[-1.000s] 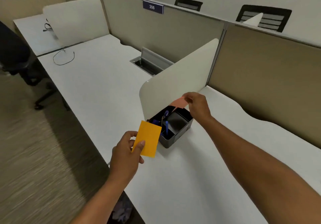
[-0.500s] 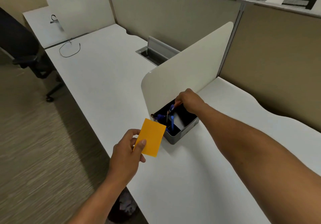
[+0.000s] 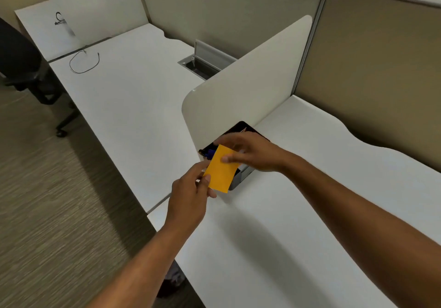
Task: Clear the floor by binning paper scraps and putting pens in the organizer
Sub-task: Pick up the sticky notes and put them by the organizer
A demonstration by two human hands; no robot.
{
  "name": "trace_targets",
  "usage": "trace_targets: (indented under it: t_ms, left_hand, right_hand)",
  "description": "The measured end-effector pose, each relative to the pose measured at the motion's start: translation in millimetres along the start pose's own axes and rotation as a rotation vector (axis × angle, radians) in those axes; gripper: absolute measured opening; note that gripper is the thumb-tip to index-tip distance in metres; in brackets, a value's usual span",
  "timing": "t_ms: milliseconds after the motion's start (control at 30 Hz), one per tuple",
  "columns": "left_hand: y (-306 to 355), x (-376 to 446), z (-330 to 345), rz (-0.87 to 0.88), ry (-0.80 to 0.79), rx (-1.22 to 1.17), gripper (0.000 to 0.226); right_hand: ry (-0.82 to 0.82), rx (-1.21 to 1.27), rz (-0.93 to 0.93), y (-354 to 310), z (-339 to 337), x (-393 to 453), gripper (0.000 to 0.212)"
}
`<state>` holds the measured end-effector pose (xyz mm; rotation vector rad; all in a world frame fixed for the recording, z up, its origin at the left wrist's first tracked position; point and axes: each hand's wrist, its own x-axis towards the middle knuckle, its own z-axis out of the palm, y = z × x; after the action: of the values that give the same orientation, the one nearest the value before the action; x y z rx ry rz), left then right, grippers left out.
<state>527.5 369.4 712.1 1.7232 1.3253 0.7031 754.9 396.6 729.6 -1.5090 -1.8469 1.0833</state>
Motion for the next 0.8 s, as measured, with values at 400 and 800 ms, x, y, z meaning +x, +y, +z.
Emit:
trace_targets:
  t_ms: [400,800]
  left_hand:
    - [-4.0,-25.2,5.2,-0.064,0.017,-0.093,0.027]
    - [-20.7,-36.5,-14.1,-0.087,0.068,-0.041,0.026]
  right_hand:
    - [0.527,-0.562,0.072,64.3,-56.5,62.8,0.047]
    - [0.039,-0.886,0.208,118.3,-11.7,95.2,0.061]
